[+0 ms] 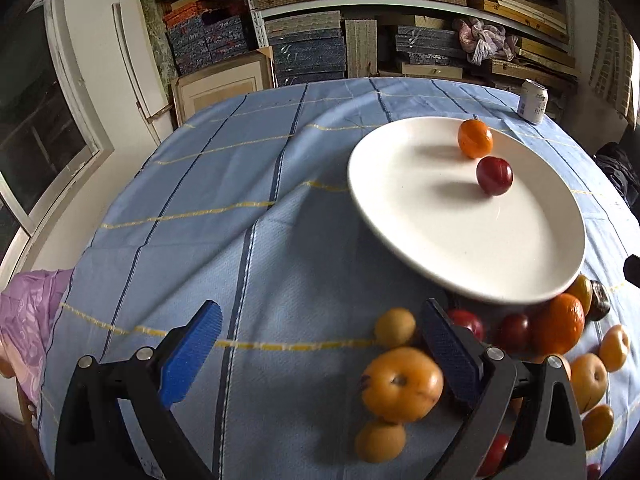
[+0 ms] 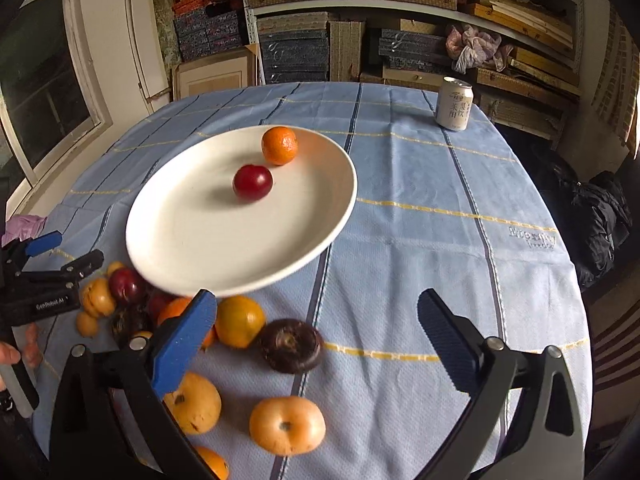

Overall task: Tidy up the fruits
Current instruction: 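Grasp the small tan fruit with the left tool while the right grasps the pale yellow apple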

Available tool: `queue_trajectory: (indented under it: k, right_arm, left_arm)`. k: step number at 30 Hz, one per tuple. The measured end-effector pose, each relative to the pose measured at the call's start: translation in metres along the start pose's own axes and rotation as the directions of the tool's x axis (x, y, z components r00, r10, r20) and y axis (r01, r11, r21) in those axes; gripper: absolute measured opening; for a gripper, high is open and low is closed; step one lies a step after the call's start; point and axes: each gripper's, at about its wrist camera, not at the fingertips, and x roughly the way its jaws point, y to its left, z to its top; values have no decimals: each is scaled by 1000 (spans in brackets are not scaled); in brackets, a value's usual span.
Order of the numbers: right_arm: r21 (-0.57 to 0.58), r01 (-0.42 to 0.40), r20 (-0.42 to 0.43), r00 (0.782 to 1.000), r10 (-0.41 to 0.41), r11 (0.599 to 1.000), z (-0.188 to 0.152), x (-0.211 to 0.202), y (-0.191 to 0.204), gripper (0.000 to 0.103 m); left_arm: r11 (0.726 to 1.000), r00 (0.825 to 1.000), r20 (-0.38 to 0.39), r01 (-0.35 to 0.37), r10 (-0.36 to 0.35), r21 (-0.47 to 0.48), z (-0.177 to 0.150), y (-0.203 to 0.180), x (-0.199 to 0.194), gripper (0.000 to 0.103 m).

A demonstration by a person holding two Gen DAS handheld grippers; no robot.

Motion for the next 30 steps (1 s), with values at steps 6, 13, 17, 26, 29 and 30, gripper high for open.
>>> queue_trajectory:
  k: [6,13,17,26,29,30]
  right_arm:
    - [15,-3,-42,999,4,1000,-33,-4,-1,99]
    - [11,-6,-75,997,7,1000,-56,-4,5,99]
    - [-9,15,-85,996,-16,1000,-67,-7,6,99]
    - [-23,54,-85,995,-56,998,-77,3,11,96]
    - [5,35,-95,995,-35,999,-78,5,8,72]
    - [20,29,-103,994,-27,999,-79,5,7,71]
  left_arm:
    - [999,1000,0,18,-18,-45,-38,16,-16,100]
    - [998,1000,-21,12,-14,-62,-66,13,-32,100]
    - [999,999,-37,1,-3,-41,-78,13,-34,100]
    - [999,998,-53,17,-19,-46,-87,12,-18,100]
    - [998,997,-33,67,-67,-4,-84,3,-20,84]
    - [996,996,-24,88,-88,8,-84,-1,-22,72]
